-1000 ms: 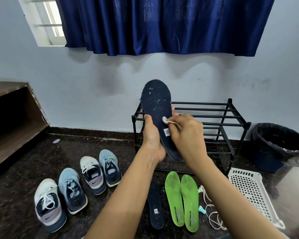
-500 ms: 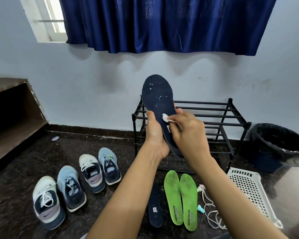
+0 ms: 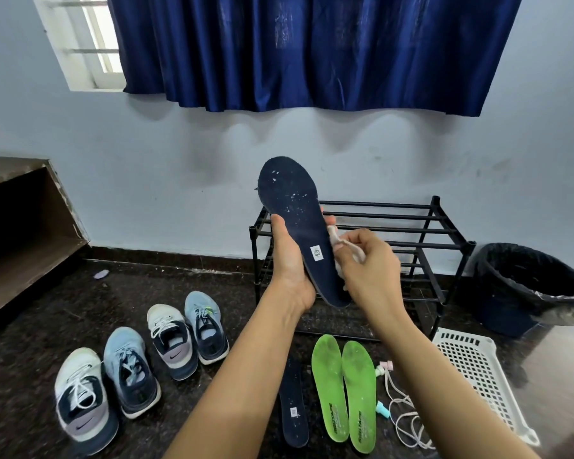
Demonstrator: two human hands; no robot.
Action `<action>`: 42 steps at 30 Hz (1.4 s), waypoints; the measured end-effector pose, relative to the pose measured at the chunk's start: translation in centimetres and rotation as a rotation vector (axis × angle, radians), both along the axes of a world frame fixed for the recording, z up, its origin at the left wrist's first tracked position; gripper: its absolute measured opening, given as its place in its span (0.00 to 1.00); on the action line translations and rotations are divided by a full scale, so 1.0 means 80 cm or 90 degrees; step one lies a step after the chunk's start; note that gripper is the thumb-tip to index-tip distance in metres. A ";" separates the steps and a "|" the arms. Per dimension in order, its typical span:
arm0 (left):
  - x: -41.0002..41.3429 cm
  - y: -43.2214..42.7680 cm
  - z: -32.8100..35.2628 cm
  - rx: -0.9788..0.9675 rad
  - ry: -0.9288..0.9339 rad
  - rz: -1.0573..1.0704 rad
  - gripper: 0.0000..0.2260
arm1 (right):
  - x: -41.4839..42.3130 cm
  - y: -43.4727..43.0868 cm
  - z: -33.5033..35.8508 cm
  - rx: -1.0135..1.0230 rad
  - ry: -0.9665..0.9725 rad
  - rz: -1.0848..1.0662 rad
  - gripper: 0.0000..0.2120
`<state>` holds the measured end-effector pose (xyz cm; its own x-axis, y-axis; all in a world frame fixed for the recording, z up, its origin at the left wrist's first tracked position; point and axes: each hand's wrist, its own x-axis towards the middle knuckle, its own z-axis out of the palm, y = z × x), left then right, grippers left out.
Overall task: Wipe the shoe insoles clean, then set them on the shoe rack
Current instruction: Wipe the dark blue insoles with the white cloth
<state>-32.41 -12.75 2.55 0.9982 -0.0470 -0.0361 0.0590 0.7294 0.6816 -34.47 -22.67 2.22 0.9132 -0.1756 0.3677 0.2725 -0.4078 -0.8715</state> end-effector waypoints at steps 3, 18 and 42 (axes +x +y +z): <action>-0.001 0.002 0.004 -0.052 0.002 -0.008 0.26 | 0.003 0.000 -0.002 -0.032 0.012 0.028 0.02; 0.005 0.017 0.000 -0.120 0.015 0.023 0.32 | 0.011 0.006 -0.003 -0.202 -0.205 -0.006 0.04; -0.002 0.017 0.003 -0.017 -0.012 0.023 0.40 | -0.006 0.027 -0.004 -0.220 -0.253 0.116 0.06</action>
